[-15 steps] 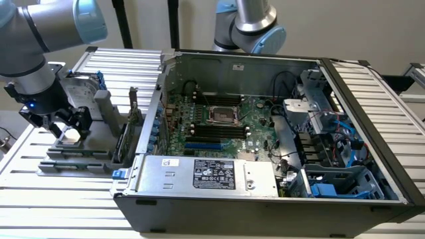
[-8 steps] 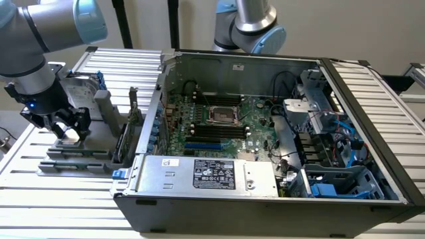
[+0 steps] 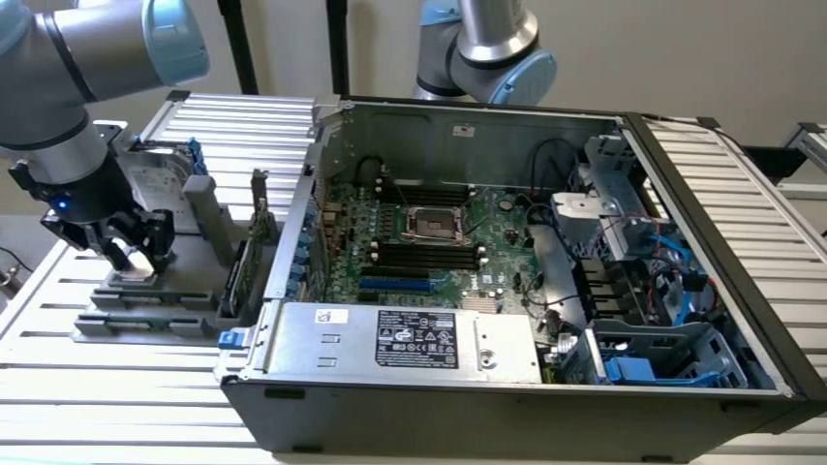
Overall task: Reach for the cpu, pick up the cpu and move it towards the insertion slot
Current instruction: 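Pick up the cpu and move it towards the insertion slot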
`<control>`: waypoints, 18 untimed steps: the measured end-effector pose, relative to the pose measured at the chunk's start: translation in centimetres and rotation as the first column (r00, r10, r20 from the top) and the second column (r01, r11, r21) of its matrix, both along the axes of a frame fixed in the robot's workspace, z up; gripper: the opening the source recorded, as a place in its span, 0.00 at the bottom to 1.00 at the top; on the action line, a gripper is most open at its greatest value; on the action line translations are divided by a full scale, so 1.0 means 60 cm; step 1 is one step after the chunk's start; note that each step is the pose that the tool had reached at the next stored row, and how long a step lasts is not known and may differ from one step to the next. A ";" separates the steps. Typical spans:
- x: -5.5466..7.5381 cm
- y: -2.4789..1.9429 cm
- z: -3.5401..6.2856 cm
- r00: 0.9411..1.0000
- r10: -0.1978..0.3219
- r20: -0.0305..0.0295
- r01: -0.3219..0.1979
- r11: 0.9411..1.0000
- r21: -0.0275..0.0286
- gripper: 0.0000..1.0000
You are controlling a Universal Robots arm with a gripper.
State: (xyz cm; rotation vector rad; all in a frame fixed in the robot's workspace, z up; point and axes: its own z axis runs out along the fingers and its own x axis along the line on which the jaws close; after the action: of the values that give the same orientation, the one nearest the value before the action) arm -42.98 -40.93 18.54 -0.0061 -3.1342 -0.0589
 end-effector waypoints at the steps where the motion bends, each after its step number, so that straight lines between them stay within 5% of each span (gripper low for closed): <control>1: 0.000 0.0000 0.000 1.000 0.000 0.000 0.000 1.000 0.000 0.55; 10: 0.000 0.0000 0.014 1.000 0.000 0.000 0.000 1.000 0.000 0.54; 18: 0.000 0.0000 0.070 1.000 0.000 0.000 0.000 1.000 0.000 0.54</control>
State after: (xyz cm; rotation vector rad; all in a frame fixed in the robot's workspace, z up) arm -42.98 -40.93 22.73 -0.0062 -3.1341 -0.0589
